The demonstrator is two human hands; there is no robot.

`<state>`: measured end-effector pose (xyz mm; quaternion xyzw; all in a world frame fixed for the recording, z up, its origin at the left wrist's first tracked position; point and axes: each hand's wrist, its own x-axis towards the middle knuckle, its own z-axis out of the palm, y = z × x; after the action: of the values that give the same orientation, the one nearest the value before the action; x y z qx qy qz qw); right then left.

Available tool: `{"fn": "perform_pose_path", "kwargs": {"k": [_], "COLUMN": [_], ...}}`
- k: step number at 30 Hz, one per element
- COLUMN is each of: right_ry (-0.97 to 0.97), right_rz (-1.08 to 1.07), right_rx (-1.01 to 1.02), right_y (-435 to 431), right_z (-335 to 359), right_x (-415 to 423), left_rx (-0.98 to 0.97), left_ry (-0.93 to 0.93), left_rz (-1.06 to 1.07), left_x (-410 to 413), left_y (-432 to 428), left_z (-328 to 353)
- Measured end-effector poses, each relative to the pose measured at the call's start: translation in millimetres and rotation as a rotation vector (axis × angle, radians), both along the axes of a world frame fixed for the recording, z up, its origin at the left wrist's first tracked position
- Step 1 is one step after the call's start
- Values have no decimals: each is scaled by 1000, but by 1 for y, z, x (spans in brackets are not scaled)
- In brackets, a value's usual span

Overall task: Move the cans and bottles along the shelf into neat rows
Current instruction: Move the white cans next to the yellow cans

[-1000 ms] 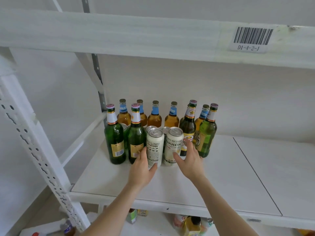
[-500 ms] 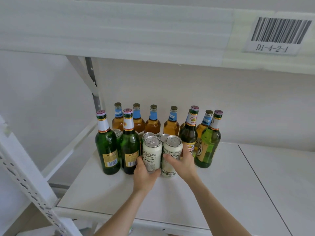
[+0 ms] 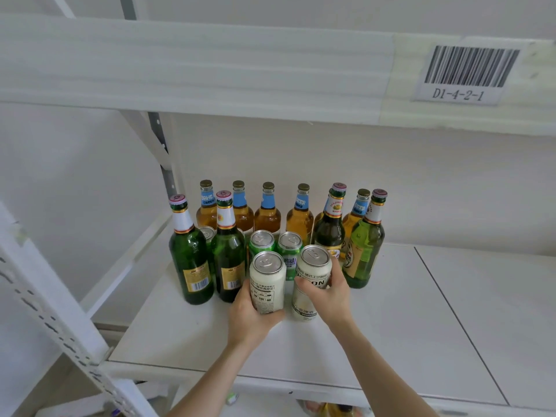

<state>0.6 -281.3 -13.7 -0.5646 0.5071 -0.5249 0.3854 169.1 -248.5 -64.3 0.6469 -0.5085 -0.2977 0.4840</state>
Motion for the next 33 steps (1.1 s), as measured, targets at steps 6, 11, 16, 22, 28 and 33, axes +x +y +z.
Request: {"fn": "perform_pose_path", "kwargs": {"k": [6, 11, 16, 22, 28, 33], "right_ry": [-25, -37, -81, -133, -110, -72], "right_rz": [-37, -104, -160, -208, -242, -268], "right_rx": [-13, 54, 93, 155, 213, 242], "right_y": [24, 39, 56, 84, 113, 135], "right_z": [4, 4, 8, 11, 5, 3], "right_x": [0, 2, 2, -1, -10, -30], "left_rx": [37, 89, 185, 233, 268, 281], "left_ry": [-13, 5, 81, 183, 188, 242], "left_rz": [-53, -132, -222, -345, -426, -451], "left_x": [7, 17, 33, 41, 32, 10], "left_y": [25, 40, 55, 80, 91, 103], "left_z": [9, 16, 16, 23, 26, 32]}}
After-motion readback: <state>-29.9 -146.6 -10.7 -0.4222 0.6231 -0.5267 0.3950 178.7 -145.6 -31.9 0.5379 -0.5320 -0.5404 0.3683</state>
